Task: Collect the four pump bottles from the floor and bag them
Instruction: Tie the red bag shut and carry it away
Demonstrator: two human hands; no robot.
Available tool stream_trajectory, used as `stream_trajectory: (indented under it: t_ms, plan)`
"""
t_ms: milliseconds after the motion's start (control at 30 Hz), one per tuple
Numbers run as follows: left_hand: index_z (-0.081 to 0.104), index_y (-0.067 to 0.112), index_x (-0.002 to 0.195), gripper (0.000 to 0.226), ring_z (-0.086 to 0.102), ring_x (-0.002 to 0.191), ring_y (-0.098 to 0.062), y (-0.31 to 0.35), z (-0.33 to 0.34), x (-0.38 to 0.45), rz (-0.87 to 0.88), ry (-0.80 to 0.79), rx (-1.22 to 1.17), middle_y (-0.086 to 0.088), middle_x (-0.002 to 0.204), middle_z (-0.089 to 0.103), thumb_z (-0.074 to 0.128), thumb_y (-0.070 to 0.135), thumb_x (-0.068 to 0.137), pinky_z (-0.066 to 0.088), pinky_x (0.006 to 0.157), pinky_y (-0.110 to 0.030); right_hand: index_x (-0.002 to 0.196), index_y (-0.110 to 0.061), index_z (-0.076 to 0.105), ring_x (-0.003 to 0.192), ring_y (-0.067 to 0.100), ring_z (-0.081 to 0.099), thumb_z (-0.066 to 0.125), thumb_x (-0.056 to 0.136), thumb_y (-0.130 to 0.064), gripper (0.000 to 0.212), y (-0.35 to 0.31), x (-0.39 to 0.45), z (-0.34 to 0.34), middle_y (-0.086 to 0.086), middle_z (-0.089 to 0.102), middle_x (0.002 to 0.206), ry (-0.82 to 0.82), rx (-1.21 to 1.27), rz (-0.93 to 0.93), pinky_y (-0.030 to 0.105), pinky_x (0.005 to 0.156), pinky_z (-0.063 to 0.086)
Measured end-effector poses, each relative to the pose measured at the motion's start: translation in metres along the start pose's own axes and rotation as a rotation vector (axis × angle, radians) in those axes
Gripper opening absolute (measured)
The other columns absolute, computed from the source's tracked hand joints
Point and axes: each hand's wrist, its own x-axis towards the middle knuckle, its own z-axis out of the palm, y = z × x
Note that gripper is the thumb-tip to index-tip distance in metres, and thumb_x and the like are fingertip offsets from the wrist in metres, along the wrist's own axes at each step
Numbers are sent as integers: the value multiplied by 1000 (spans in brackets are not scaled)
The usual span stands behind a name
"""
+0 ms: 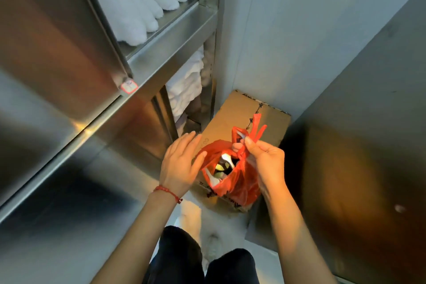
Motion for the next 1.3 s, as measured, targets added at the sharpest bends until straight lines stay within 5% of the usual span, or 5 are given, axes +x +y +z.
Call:
stream_trajectory:
  t_ms: [433,567,800,1000,1300]
  plan:
    - [50,7,126,45,46,122,-35,-17,-34,-128,-180,81,142,-17,131,53,60,23,85,35,100,-45,71,-13,74,72,20,72,65,82,-16,14,31,-84,4,7,75,72,-107,-90,-12,22,64,56]
    - [54,4,121,45,52,117,-38,-22,-49,-179,-224,82,179,-20,125,57,65,20,81,39,97,-49,67,-16,75,77,23,71,65,81,-17,17,45,-116,7,6,75,71,-145,-129,-36,30,74,56]
    - [58,3,115,51,58,108,-37,-12,-79,-256,-378,135,242,-19,117,62,38,37,84,46,87,-53,75,-9,74,82,25,70,65,81,-17,14,62,-159,19,6,75,72,-271,-171,-23,36,81,54]
    - [59,2,114,56,58,108,-37,5,-84,-307,-573,193,318,-19,116,63,30,44,90,46,87,-55,71,-10,73,75,21,69,64,81,-16,15,71,-177,27,6,74,69,-493,-196,49,38,88,52]
    - [56,7,118,68,56,113,-34,58,-71,-403,-997,270,374,-17,121,61,11,50,93,43,92,-53,71,-13,71,71,19,69,62,83,-11,15,90,-231,41,3,73,65,-861,-332,104,25,75,53]
